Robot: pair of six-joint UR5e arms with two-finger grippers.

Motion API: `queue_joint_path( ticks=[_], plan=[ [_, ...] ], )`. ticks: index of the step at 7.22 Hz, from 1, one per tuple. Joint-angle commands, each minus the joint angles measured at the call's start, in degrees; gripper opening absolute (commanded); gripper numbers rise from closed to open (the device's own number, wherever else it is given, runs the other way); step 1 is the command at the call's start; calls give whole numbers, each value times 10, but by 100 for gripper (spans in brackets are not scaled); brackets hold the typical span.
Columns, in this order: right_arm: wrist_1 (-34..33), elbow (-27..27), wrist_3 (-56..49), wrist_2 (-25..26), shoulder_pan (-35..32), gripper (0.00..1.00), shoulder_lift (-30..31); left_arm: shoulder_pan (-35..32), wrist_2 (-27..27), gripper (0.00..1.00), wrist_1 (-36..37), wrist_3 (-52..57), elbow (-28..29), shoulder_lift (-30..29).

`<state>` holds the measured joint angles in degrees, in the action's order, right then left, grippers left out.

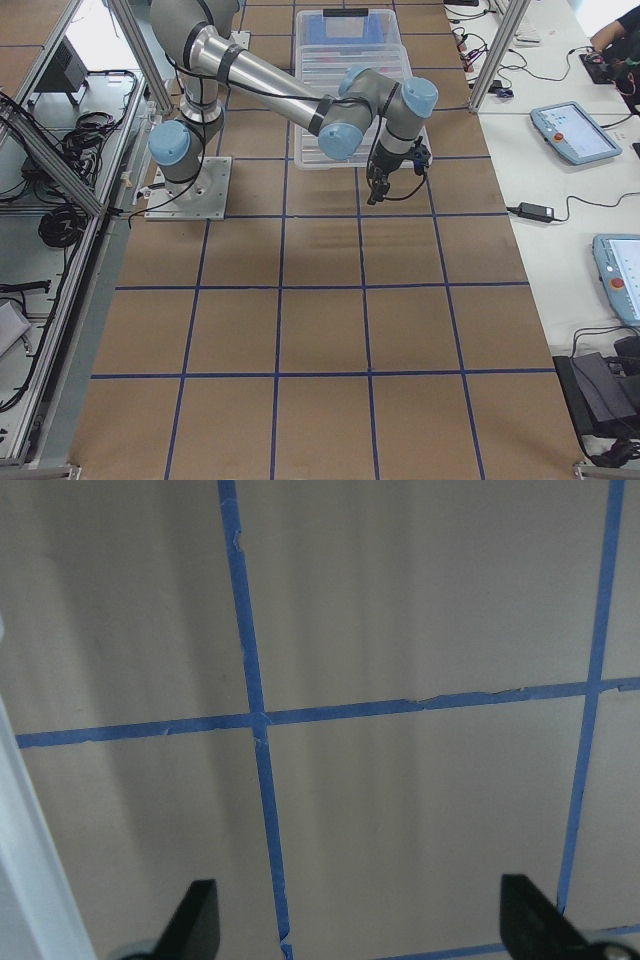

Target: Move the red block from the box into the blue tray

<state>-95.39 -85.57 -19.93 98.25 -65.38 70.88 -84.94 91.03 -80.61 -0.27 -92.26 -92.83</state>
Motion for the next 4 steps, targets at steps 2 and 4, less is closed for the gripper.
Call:
queue_joint_path(
  ticks=[2, 4],
  plan=[
    [10, -3, 6, -8, -8, 100, 7, -22, 0, 100, -32, -24, 0, 33],
    [13, -3, 11, -6, -38, 100, 7, -22, 0, 100, -36, -24, 1, 29]
  ],
)
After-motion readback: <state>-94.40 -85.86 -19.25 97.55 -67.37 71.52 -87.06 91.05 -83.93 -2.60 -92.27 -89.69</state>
